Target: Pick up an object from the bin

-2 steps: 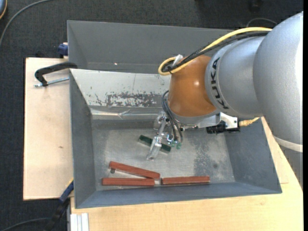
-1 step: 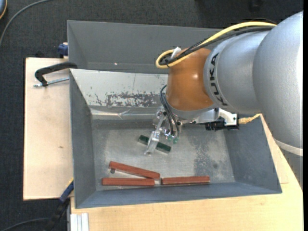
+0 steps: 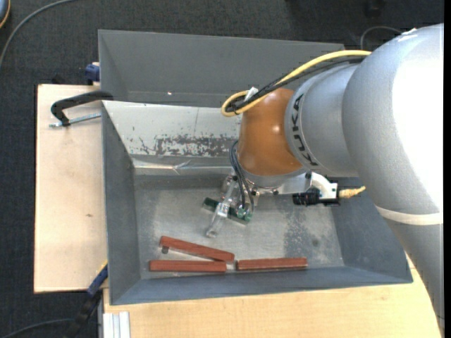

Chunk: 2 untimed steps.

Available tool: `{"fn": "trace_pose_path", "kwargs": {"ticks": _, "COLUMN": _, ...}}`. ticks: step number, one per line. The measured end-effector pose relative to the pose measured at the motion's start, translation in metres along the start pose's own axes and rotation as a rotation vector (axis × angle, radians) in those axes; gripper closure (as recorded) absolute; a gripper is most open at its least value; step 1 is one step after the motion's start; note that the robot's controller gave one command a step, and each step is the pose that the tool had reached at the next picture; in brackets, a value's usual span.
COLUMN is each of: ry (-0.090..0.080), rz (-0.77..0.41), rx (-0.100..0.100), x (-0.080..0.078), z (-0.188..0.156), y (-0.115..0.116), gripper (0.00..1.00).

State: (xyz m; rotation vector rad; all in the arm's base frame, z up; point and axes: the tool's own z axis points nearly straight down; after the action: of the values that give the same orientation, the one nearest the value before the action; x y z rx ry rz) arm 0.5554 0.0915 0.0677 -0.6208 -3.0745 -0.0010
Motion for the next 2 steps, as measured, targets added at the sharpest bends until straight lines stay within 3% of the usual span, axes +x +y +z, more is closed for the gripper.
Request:
{"fn": "trace_pose_path", "kwargs": {"ticks": 1, "ry": -0.003, "rz": -0.002, "rx": -0.002, "x": 0.0002, "z": -0.0005, "y": 0.0012, "gripper": 0.0}}
{"fn": "trace_pose_path", "kwargs": {"ticks": 2, "ry": -0.003, "rz": -0.001, "rx": -0.002, "x": 0.0001, "z": -0.0007, "y": 0.0013, "gripper": 1.0}}
